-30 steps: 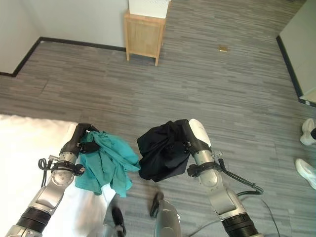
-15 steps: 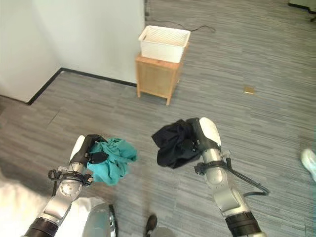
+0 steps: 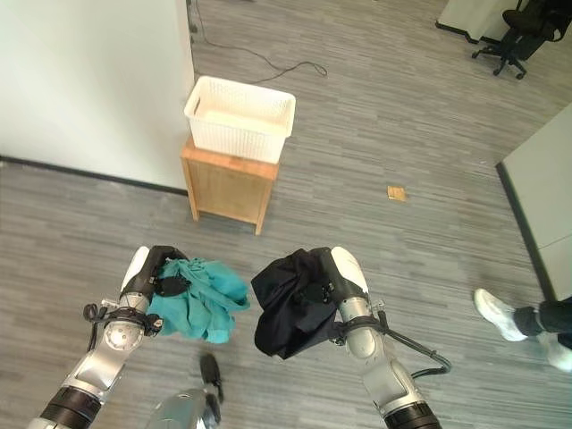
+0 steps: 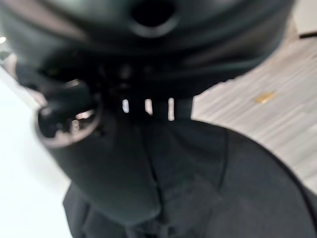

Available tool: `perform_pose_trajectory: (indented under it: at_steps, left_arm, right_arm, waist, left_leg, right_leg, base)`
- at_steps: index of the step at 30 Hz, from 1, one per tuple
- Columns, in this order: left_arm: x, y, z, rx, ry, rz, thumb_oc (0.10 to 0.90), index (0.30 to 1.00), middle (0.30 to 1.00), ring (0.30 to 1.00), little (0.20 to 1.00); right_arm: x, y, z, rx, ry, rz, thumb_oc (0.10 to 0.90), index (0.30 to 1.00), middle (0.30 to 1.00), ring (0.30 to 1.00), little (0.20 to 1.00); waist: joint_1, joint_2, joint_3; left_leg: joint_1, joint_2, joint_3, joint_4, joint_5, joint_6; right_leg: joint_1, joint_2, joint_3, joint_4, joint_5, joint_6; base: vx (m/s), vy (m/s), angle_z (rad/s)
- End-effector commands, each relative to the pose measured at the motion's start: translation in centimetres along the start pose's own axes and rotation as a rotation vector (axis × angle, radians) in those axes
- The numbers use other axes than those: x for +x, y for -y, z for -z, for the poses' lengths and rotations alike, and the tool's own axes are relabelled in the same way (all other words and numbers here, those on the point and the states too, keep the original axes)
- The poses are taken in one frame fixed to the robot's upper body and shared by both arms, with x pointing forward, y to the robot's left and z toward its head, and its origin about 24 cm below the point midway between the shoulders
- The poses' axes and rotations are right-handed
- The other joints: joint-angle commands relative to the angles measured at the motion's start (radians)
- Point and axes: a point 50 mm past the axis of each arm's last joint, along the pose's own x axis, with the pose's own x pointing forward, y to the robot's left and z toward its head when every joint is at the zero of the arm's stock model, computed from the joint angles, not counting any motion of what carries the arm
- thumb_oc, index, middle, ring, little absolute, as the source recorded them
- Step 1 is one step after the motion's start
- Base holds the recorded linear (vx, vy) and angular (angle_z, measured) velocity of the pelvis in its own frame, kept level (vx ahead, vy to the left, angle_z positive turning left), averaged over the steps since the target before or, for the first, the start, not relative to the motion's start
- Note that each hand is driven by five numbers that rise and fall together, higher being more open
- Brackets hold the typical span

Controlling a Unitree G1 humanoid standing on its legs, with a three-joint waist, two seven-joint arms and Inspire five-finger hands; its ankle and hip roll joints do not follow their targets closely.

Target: Pick up bed clothes into laundry basket.

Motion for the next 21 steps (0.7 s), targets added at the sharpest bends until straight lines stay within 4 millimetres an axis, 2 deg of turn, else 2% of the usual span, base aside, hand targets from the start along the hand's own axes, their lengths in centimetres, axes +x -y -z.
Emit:
perform_pose_trajectory:
  at_steps: [1,3,4,5,6,7,8,9,10,11,12,13,15,17,18,19,20,21]
  left_arm:
    - [0.5,-2.8,-4.1,0.02,0.232,-0.12,0.4,0.3,0.3,0.3,0.3]
    - [0.5,-2.8,-4.0,0.016,0.228,-0.12,0.4,0.3,0.3,0.3,0.3]
    - [0.4,-2.7,-3.8,0.017,0.227,-0.119,0.4,0.3,0.3,0.3,0.3]
    - [0.3,-2.8,-3.7,0.019,0.226,-0.12,0.4,0.3,0.3,0.3,0.3]
    - [0.2,-2.8,-3.6,0.03,0.229,-0.125,0.4,0.3,0.3,0.3,0.3]
    - [0.3,-2.9,-4.0,0.032,0.248,-0.123,0.4,0.3,0.3,0.3,0.3]
    - [0.3,-2.9,-4.0,0.033,0.249,-0.119,0.4,0.3,0.3,0.3,0.3]
    - [0.3,-2.8,-3.7,0.038,0.235,-0.113,0.4,0.3,0.3,0.3,0.3]
    - [0.0,-2.4,-3.8,0.002,0.241,-0.119,0.4,0.3,0.3,0.3,0.3]
    - [-0.1,-2.3,-3.9,-0.004,0.25,-0.116,0.4,0.3,0.3,0.3,0.3]
    - [-0.2,-2.0,-4.2,-0.014,0.266,-0.11,0.4,0.3,0.3,0.3,0.3]
    - [-0.1,-2.0,-4.3,-0.015,0.269,-0.11,0.4,0.3,0.3,0.3,0.3]
    - [-0.2,-1.3,-4.4,-0.036,0.274,-0.096,0.4,0.3,0.3,0.3,0.3]
    - [-0.3,-1.2,-4.0,-0.046,0.258,-0.094,0.4,0.3,0.3,0.3,0.3]
    - [-0.6,-1.1,-3.4,-0.054,0.237,-0.089,0.4,0.3,0.3,0.3,0.3]
    - [-0.6,-1.1,-3.4,-0.058,0.237,-0.092,0.4,0.3,0.3,0.3,0.3]
    - [-0.7,-1.1,-3.0,-0.06,0.221,-0.087,0.4,0.3,0.3,0.3,0.3]
    - [-1.0,-1.1,-2.0,-0.055,0.185,-0.088,0.4,0.3,0.3,0.3,0.3]
  right_arm:
    - [2.8,5.7,-4.8,-0.035,0.245,0.244,0.4,0.3,0.3,0.3,0.3]
    - [2.8,6.6,-5.2,-0.05,0.266,0.27,0.4,0.3,0.3,0.3,0.3]
    - [2.7,7.2,-5.4,-0.066,0.28,0.29,0.4,0.3,0.3,0.3,0.3]
    - [2.6,8.1,-5.9,-0.085,0.303,0.328,0.4,0.3,0.3,0.3,0.3]
    - [2.4,9.7,-7.3,-0.141,0.368,0.394,0.4,0.3,0.3,0.3,0.3]
    - [2.2,10.3,-7.4,-0.172,0.371,0.416,0.4,0.3,0.3,0.3,0.3]
    - [2.1,10.3,-7.3,-0.173,0.368,0.418,0.4,0.3,0.3,0.3,0.3]
    - [1.9,11.2,-7.7,-0.216,0.379,0.451,0.4,0.3,0.3,0.3,0.3]
    - [1.0,13.3,-11.2,-0.225,0.554,0.57,0.4,0.3,0.3,0.3,0.3]
    - [0.4,14.4,-12.5,-0.245,0.628,0.622,0.4,0.3,0.3,0.3,0.3]
    - [-0.3,15.8,-13.8,-0.278,0.699,0.675,0.4,0.3,0.3,0.3,0.3]
    - [-0.3,15.9,-13.8,-0.279,0.699,0.678,0.4,0.3,0.3,0.3,0.3]
    - [-1.4,18.2,-16.4,-0.328,0.819,0.764,0.4,0.3,0.3,0.3,0.3]
    - [-1.7,19.5,-18.0,-0.376,0.877,0.79,0.4,0.3,0.3,0.3,0.3]
    - [-1.8,20.5,-19.2,-0.412,0.91,0.799,0.4,0.3,0.3,0.3,0.3]
    - [-1.7,20.6,-19.4,-0.413,0.915,0.798,0.4,0.3,0.3,0.3,0.3]
    - [-1.7,21.1,-20.0,-0.44,0.925,0.806,0.4,0.3,0.3,0.3,0.3]
    - [-1.1,22.0,-20.7,-0.47,0.92,0.811,0.4,0.3,0.3,0.3,0.3]
  waist:
    - [0.003,-0.012,-0.11]
    - [-0.014,-0.013,-0.105]
    - [-0.018,-0.021,-0.107]
    - [-0.024,-0.022,-0.111]
    - [-0.029,-0.026,-0.116]
    - [-0.019,-0.04,-0.129]
    - [-0.019,-0.041,-0.127]
    - [-0.008,-0.053,-0.132]
    - [0.0,-0.062,-0.135]
    - [0.001,-0.065,-0.132]
    - [0.005,-0.067,-0.12]
    - [0.002,-0.066,-0.118]
    - [0.008,-0.075,-0.096]
    - [0.008,-0.077,-0.1]
    - [0.014,-0.07,-0.114]
    - [0.014,-0.072,-0.112]
    - [0.018,-0.068,-0.124]
    - [0.021,-0.044,-0.156]
  left_leg:
    - [0.037,0.119,0.078,-0.046,0.029,-0.124]
    - [0.07,0.117,0.062,-0.046,0.005,-0.144]
    - [0.084,0.113,0.053,-0.046,-0.007,-0.155]
    - [0.104,0.121,0.033,-0.046,-0.026,-0.172]
    - [0.134,0.128,0.011,-0.046,-0.054,-0.188]
    - [0.15,0.121,0.014,-0.045,-0.07,-0.189]
    - [0.152,0.12,0.011,-0.045,-0.07,-0.188]
    - [0.161,0.121,0.005,0.0,-0.087,-0.195]
    - [0.119,0.154,-0.009,0.174,-0.114,-0.209]
    - [0.082,0.171,-0.027,0.286,-0.105,-0.222]
    - [0.015,0.184,-0.068,0.422,-0.069,-0.242]
    - [0.003,0.185,-0.074,0.433,-0.066,-0.242]
    - [-0.097,0.197,-0.135,0.612,-0.001,-0.278]
    - [-0.11,0.211,-0.124,0.581,-0.001,-0.275]
    - [-0.088,0.213,-0.117,0.463,-0.043,-0.267]
    - [-0.081,0.205,-0.109,0.445,-0.03,-0.263]
    - [-0.063,0.196,-0.111,0.349,-0.039,-0.257]
    - [0.001,0.177,-0.112,0.143,-0.014,-0.256]
  right_leg:
    - [-0.081,-0.048,0.006,-0.354,0.201,0.057]
    - [-0.087,-0.033,-0.018,-0.532,0.132,0.022]
    - [-0.102,-0.029,-0.013,-0.647,0.136,0.01]
    - [-0.108,-0.01,-0.002,-0.782,0.17,0.01]
    - [-0.136,-0.019,0.034,-0.887,0.226,0.028]
    - [-0.121,-0.028,0.017,-0.915,0.233,0.023]
    - [-0.111,-0.028,0.013,-0.927,0.239,0.024]
    - [-0.082,-0.028,0.01,-0.931,0.244,0.015]
    - [-0.024,-0.01,0.008,-0.937,0.236,-0.01]
    - [0.01,-0.002,0.002,-0.95,0.23,-0.03]
    - [0.045,0.009,-0.006,-0.965,0.223,-0.055]
    - [0.043,0.009,-0.011,-0.967,0.227,-0.058]
    - [0.094,0.023,-0.022,-0.987,0.209,-0.088]
    - [0.11,0.028,-0.03,-0.993,0.194,-0.083]
    - [0.116,0.033,-0.016,-0.993,0.179,-0.068]
    - [0.113,0.025,-0.012,-0.993,0.184,-0.067]
    - [0.114,0.027,-0.007,-0.993,0.179,-0.057]
    - [0.115,0.046,0.001,-0.993,0.168,-0.043]
  base:
    - [0.22,-0.046,0.64]
    - [0.37,-0.114,1.04]
    - [0.4,-0.186,1.29]
    - [0.5,-0.244,1.24]
    - [0.44,-0.235,1.04]
    - [0.29,-0.158,1.05]
    - [0.15,-0.126,1.01]
    - [0.23,-0.225,1.09]
    - [0.27,-0.303,0.84]
    - [0.19,-0.292,0.63]
    - [0.04,-0.146,0.37]
    - [-0.01,-0.117,0.27]
    - [0.02,-0.111,0.11]
    - [0.1,-0.004,-0.07]
    - [0.11,0.064,-0.15]
    - [0.16,0.093,-0.41]
    - [0.18,0.135,-0.68]
    - [0.29,0.145,-0.98]
